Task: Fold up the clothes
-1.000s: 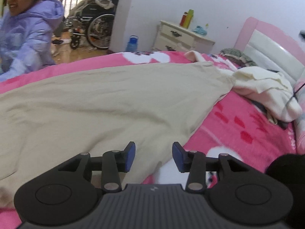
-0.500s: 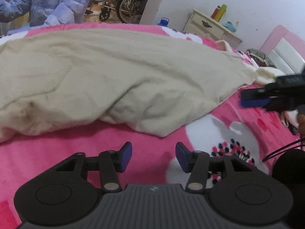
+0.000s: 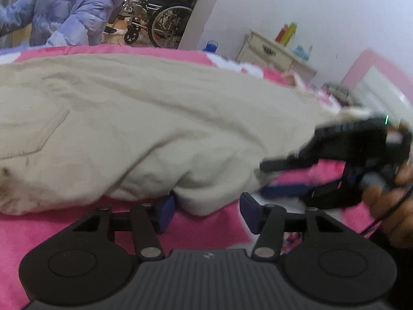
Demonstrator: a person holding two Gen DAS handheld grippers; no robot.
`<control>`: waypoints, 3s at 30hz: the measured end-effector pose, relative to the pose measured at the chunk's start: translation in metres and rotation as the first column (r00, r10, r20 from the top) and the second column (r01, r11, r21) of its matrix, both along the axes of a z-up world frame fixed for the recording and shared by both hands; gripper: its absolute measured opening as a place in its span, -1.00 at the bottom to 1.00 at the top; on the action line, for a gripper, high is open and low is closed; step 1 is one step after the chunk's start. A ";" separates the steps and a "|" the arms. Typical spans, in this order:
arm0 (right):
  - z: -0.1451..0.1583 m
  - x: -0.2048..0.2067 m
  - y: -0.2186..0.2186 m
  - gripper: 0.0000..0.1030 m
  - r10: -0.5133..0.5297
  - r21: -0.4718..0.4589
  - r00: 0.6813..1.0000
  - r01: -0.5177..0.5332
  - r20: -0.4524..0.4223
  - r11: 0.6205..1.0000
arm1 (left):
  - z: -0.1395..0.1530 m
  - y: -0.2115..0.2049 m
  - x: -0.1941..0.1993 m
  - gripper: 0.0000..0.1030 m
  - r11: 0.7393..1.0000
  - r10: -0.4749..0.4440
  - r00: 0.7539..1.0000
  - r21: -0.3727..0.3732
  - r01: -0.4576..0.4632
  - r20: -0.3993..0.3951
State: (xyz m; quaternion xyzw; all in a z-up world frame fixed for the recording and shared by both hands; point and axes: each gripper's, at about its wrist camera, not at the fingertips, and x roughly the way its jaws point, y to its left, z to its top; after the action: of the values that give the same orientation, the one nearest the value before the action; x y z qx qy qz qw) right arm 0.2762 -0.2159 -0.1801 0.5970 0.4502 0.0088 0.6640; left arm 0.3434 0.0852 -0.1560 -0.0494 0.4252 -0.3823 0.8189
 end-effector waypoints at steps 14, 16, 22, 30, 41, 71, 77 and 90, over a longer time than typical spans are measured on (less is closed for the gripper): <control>0.010 0.033 -0.004 -0.66 -0.109 0.063 0.985 0.101 0.133 0.993 | 0.013 0.026 0.056 0.05 0.963 0.055 0.982 -0.249 -0.100 -0.183; 0.014 0.037 -0.004 -0.73 -0.107 0.057 0.984 0.100 0.140 0.993 | 0.018 0.025 0.050 0.05 0.972 0.036 0.989 -0.225 -0.068 -0.146; 0.016 0.035 -0.009 -0.76 -0.095 0.074 0.987 0.086 0.128 0.994 | 0.037 0.011 0.009 0.05 0.999 -0.046 0.994 -0.022 0.049 0.097; 0.013 0.033 -0.011 -0.76 -0.116 0.141 0.988 0.101 0.098 0.985 | 0.043 -0.057 -0.041 0.06 0.943 -0.269 0.834 0.310 0.125 0.481; 0.029 0.032 -0.032 -0.67 -0.053 0.015 0.984 0.052 0.172 0.999 | 0.042 -0.051 0.046 -0.86 0.981 -0.162 0.982 0.121 0.150 0.099; 0.068 0.062 0.096 -0.26 0.936 -0.926 0.349 -0.340 0.039 0.165 | 0.015 0.003 0.159 -0.89 0.967 -0.132 0.897 -0.253 0.022 -0.423; 0.063 0.058 0.108 -0.25 0.955 -0.936 0.295 -0.341 -0.021 0.084 | 0.019 0.007 0.150 -0.88 0.976 -0.123 0.912 -0.213 0.040 -0.390; 0.063 0.042 0.105 0.00 0.915 -0.837 0.347 -0.424 0.205 0.347 | 0.053 0.030 0.006 -0.38 0.929 -0.318 0.933 0.252 0.271 0.167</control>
State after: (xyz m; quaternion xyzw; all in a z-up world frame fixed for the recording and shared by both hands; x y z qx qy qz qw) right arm 0.3186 -0.1111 -0.1176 0.0041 0.3734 0.3579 0.8558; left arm 0.3494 0.1148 -0.1028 0.1477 0.3816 -0.4538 0.7916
